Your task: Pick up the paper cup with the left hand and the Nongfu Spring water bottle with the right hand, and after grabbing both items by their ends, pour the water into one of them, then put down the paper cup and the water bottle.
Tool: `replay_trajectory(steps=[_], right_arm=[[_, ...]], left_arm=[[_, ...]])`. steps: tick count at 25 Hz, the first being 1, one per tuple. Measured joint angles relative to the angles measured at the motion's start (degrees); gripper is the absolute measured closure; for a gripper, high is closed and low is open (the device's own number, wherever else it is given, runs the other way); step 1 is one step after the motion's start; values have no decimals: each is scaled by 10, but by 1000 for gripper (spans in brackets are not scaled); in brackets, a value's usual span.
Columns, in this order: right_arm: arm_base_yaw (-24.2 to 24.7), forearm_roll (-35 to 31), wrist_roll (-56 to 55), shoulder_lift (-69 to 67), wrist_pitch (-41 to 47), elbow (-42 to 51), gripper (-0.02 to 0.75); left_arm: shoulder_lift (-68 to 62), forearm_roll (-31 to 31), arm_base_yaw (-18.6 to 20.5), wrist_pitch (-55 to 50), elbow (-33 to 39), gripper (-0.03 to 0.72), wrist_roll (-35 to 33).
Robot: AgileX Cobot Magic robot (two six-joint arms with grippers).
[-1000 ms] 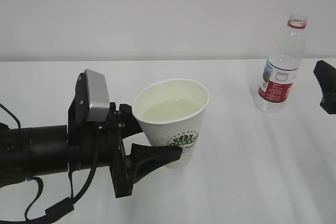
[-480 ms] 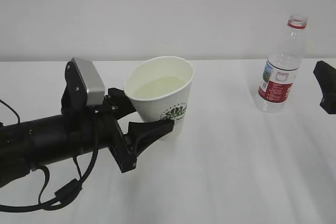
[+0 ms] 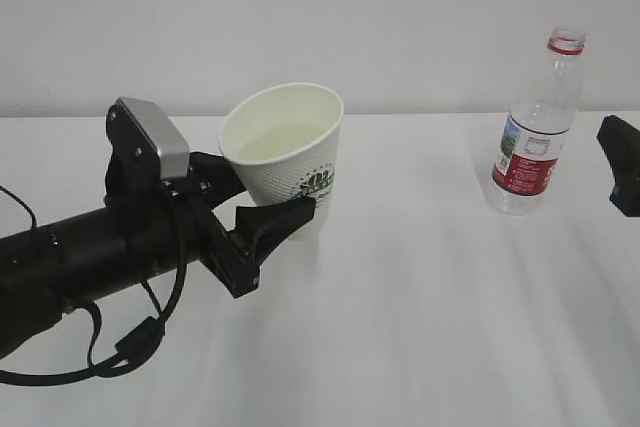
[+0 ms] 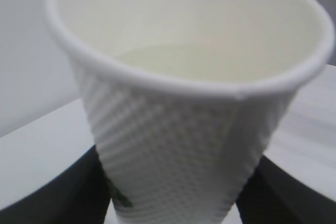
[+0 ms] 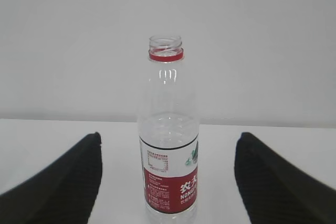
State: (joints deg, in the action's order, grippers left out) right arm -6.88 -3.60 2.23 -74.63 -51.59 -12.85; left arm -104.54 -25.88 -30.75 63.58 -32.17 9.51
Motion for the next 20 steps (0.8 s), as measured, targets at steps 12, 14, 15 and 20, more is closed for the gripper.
replay_trajectory(steps=[12,14,15,20], right_arm=[[0,0,-7,0,0,0,148],[0,0,-9,0,0,0,148],[0,0,-9,0,0,0,148],[0,3,-9,0,0,0,148]], left_arm=[[0,59,9,-2,3,199,-24],[0,59,22,-2,3,199,-26],[0,59,28,-2,3,199,-26],[0,59,70,-2,3,199,-26]])
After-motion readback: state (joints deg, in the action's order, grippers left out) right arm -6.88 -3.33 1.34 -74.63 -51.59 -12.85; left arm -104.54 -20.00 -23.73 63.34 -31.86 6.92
